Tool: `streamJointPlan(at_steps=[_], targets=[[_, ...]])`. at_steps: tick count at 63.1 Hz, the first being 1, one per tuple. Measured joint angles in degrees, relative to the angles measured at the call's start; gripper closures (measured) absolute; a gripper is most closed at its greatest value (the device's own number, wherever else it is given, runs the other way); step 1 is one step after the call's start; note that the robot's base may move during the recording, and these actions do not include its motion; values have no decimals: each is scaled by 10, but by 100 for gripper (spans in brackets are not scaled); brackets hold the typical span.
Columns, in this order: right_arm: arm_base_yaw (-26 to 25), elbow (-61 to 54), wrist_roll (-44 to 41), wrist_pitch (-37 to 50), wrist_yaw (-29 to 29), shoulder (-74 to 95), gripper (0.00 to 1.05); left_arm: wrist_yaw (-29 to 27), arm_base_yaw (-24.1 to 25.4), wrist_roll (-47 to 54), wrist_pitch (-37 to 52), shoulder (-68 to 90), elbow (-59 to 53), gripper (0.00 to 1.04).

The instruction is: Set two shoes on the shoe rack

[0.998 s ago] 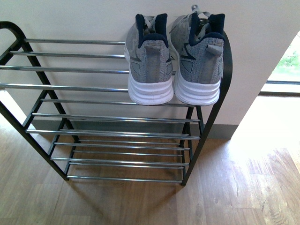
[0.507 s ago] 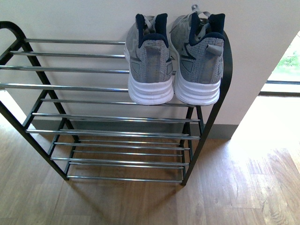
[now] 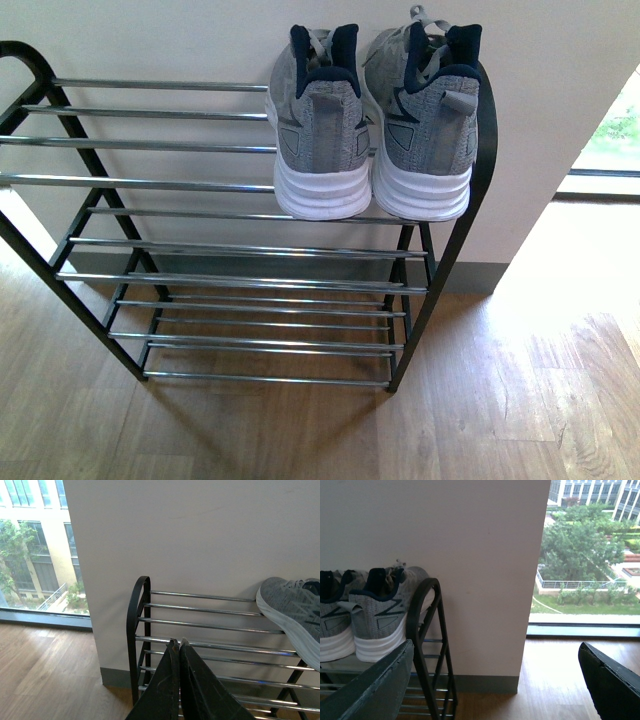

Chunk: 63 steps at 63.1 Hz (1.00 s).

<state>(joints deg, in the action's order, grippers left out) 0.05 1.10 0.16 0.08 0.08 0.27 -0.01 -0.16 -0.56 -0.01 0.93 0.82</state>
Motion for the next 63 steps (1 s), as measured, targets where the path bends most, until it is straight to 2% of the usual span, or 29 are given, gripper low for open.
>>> streamJointPlan(at_steps=[11,13,30,46,49,63], targets=[[0,0,0,0,0,0,9,0,0,0,0,0,0,104],[0,0,0,0,0,0,9,0,0,0,0,0,0,100],[0,0,0,0,0,0,9,0,0,0,0,0,0,50],[0,0,0,0,0,0,9,0,0,1,0,0,0,8],[0,0,0,0,0,0,9,0,0,1,0,0,0,10],[0,0,0,0,0,0,9,0,0,1,0,0,0,9]])
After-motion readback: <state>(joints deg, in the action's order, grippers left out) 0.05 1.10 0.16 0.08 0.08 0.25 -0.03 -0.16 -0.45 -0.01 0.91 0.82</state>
